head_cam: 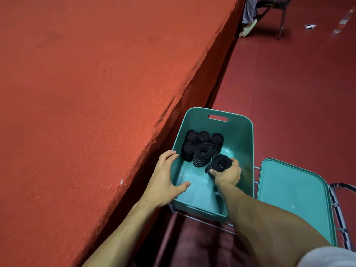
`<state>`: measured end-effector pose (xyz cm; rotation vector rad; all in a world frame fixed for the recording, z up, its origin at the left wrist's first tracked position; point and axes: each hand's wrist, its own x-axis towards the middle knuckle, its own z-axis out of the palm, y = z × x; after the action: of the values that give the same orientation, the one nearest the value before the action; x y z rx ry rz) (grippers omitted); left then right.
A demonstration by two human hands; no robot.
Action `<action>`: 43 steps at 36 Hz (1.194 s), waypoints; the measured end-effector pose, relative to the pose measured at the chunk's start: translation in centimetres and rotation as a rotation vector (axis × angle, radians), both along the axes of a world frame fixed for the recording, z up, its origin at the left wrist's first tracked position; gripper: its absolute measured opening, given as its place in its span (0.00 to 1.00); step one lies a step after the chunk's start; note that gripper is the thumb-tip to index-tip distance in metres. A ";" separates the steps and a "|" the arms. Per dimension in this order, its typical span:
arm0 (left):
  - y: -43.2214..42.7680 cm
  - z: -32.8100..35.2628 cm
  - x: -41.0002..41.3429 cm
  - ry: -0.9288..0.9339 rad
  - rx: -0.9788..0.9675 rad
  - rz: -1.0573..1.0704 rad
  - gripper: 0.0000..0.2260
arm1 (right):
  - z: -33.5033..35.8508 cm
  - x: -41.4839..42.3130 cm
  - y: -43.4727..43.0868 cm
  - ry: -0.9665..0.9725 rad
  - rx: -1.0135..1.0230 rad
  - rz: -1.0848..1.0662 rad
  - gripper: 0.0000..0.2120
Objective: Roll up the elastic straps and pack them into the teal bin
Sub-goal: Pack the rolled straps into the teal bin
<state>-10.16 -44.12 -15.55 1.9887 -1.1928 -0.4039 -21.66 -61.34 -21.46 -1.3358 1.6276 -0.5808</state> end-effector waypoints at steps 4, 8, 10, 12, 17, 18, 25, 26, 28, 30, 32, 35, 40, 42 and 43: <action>0.1 0.2 -0.1 0.004 -0.003 0.001 0.40 | -0.6 0.3 0.0 -0.028 0.003 -0.039 0.39; 0.2 0.2 -0.1 -0.005 0.002 -0.007 0.39 | -1.3 0.7 0.0 -0.046 0.000 -0.065 0.39; 0.3 0.2 0.0 -0.010 0.003 -0.010 0.39 | -1.4 0.9 0.0 -0.069 -0.005 -0.082 0.39; 0.2 0.2 0.0 -0.007 0.006 -0.009 0.39 | -1.6 1.0 -0.1 -0.084 -0.011 -0.089 0.39; 0.0 0.3 0.0 -0.002 -0.001 -0.009 0.38 | -1.9 1.2 -0.4 -0.086 -0.016 -0.077 0.39; 0.0 0.3 -0.1 -0.003 -0.003 -0.009 0.38 | -2.0 1.1 -0.5 -0.075 -0.016 -0.072 0.39; -0.1 0.4 -0.2 -0.004 -0.005 -0.003 0.38 | -2.2 0.9 -0.7 -0.026 -0.011 -0.019 0.40; -0.1 0.4 -0.2 -0.005 -0.006 -0.002 0.38 | -2.3 0.9 -0.7 -0.033 -0.006 -0.024 0.40; -0.1 0.3 -0.2 -0.005 -0.007 0.003 0.38 | -2.4 1.0 -0.7 -0.048 -0.001 -0.037 0.40; 0.0 0.2 -0.3 -0.004 -0.005 0.004 0.38 | -2.5 1.0 -0.6 -0.067 -0.006 -0.048 0.40; 0.0 0.1 -0.3 -0.004 -0.006 0.005 0.38 | -2.6 1.1 -0.6 -0.090 -0.013 -0.060 0.41; 0.0 0.0 -0.2 -0.007 -0.008 0.013 0.38 | -2.8 1.6 -0.8 -0.112 -0.013 -0.081 0.41; 0.0 -0.1 -0.1 -0.011 -0.014 0.006 0.37 | -3.1 2.0 -1.2 -0.078 -0.010 -0.093 0.40; 0.0 -0.1 -0.1 -0.010 -0.016 0.011 0.37 | -3.2 2.3 -1.1 -0.087 0.003 -0.092 0.39; 0.0 -0.1 -0.1 -0.010 -0.017 0.015 0.37 | -3.4 2.4 -1.1 -0.114 0.005 -0.101 0.39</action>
<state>-10.24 -44.11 -15.67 1.9858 -1.1833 -0.3760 -19.24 -62.45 -24.85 -1.1999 1.6083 -0.7001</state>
